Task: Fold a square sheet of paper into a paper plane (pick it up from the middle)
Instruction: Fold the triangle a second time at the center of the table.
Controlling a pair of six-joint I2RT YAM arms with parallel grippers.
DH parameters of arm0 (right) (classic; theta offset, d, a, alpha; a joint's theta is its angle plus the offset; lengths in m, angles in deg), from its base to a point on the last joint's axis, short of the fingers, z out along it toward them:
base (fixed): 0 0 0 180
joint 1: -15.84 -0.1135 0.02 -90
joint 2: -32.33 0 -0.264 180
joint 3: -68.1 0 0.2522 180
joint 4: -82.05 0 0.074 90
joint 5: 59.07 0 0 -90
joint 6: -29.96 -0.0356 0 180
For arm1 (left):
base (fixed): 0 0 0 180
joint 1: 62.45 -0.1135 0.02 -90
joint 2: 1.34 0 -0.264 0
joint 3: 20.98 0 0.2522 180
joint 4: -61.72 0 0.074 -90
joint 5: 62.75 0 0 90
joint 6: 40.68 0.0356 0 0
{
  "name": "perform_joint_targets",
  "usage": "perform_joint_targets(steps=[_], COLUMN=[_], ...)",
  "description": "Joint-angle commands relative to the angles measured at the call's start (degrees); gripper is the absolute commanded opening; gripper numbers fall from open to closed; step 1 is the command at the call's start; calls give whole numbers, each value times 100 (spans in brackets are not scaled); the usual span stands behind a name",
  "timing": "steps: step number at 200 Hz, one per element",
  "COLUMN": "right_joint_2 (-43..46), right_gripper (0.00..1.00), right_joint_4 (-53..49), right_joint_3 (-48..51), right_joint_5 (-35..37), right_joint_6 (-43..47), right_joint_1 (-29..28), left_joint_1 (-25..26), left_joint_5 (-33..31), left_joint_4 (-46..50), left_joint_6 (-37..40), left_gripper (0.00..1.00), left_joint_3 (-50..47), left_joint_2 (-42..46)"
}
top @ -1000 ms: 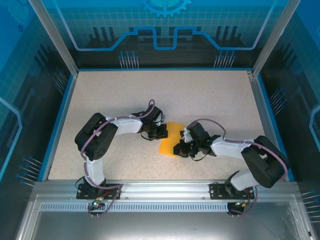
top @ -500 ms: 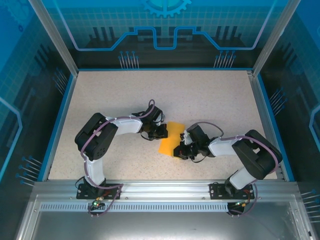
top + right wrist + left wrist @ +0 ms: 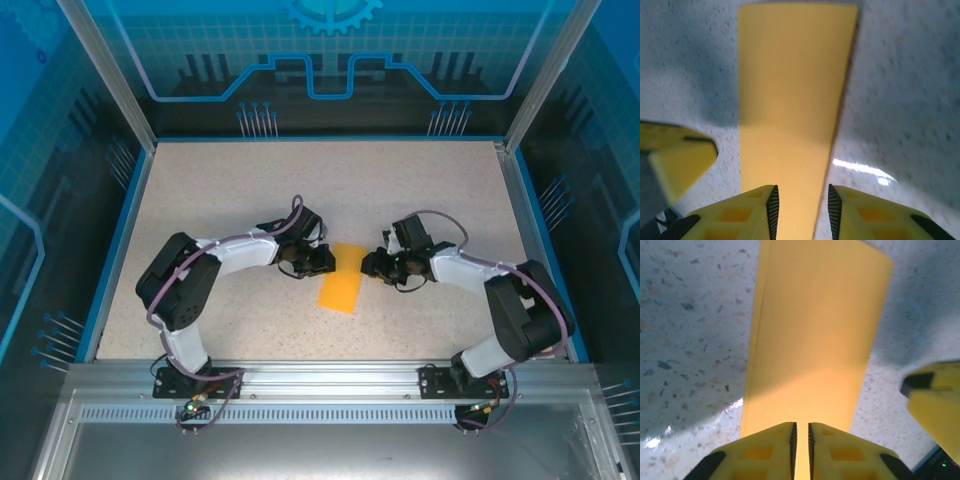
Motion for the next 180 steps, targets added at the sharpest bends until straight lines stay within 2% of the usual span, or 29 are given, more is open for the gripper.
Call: perform_joint_targets(steps=[1, 24, 74, 135, 180], right_joint_2=[-474, -804, -956, -1192, -1342], right_gripper=[33, 30, 33, 32, 24], right_joint_4=[-165, -43, -257, 291, 766], right_joint_3=[-328, -557, -640, -580, -564], right_joint_5=[-106, -228, 82, -349, -775], right_joint_6=[173, 188, 199, 37, -80], right_joint_1=[61, 63, 110, 155, 192], left_joint_1=[43, 24, -78, -83, -82], left_joint_5=[-255, -556, -822, -807, -816], left_joint_4=[188, 267, 389, 447, 487], left_joint_6=[-170, -201, -184, -149, -113], left_gripper=[22, 25, 25, 25, 25], left_joint_3=[-9, -175, -340, -279, -292], left_joint_2=[439, 681, 914, 870, 852])
